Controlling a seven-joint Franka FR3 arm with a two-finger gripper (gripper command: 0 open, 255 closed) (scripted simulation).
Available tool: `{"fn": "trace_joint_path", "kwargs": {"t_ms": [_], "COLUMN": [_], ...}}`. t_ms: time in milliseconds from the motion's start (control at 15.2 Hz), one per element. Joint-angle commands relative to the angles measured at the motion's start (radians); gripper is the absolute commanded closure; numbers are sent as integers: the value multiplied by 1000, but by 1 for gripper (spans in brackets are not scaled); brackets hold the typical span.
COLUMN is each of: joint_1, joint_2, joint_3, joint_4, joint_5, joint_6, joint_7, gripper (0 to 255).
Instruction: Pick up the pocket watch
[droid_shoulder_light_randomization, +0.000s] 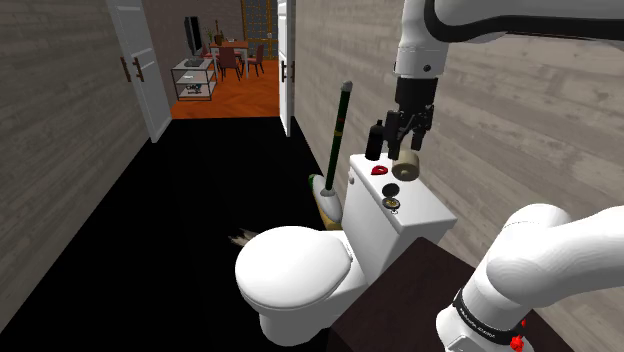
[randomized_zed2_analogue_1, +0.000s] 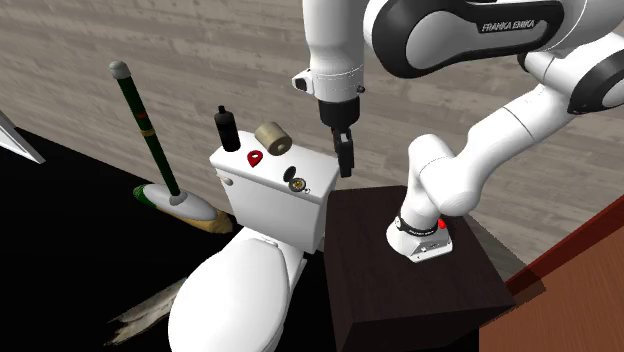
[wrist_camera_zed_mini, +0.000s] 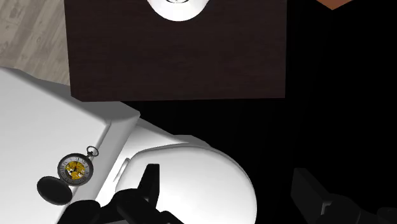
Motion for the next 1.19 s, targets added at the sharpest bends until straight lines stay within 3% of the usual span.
{"fn": "trace_joint_path", "kwargs": {"t_ms": [0,594,1122], "joint_1": [0,-79,-155], "joint_2": [0,106,285], "joint_3": [0,-80,-158], "joint_4": [0,-165,-238], "joint_5": [0,-79,-143], "joint_6": [0,251,489], "joint_7": [0,-41,-70], "gripper": [0,0,0]}}
